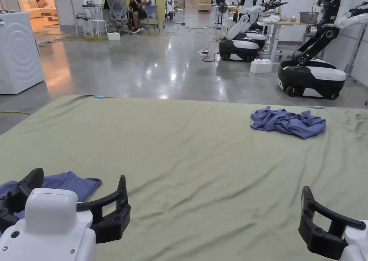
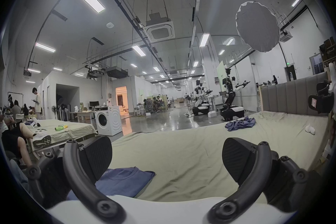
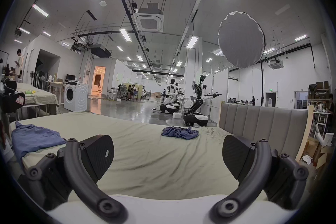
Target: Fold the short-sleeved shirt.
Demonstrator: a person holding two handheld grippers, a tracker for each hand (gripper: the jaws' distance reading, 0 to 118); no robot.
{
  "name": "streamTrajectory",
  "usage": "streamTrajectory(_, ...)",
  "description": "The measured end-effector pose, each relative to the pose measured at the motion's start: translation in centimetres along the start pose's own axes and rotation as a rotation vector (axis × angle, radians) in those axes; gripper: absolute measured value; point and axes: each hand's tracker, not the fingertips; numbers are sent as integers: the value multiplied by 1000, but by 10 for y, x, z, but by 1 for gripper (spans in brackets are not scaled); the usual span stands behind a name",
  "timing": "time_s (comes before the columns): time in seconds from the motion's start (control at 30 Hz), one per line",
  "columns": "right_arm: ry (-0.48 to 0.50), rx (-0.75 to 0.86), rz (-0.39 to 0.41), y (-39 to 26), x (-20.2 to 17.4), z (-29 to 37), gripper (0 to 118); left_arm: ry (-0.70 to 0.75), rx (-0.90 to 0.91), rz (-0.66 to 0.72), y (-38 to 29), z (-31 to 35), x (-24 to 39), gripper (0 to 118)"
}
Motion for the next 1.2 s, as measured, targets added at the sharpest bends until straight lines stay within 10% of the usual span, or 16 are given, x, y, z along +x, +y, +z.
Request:
streamTrajectory(0.03, -16, 12, 8, 0, 0, 2, 91, 7, 6, 11, 1, 2, -1, 111)
streamTrajectory(0.07, -21, 22, 14, 1, -1, 5, 27, -19, 4, 26, 4, 4, -4, 52)
streamTrajectory(0.1, -39, 5, 31, 2, -1, 3, 2, -14, 3, 20, 8, 0, -5, 0)
streamTrajectory(0.2, 34, -71, -167, -1, 20, -5, 2, 1, 12, 55, 2, -18, -11, 0)
streamTrajectory(0.63, 24, -100, -110, 7, 10, -16, 2, 17, -95, 26, 16, -7, -18, 0)
streamTrajectory(1.2, 767, -87, -196, 47, -243, -48, 2, 602, -274, -19, 23, 133, -209, 0)
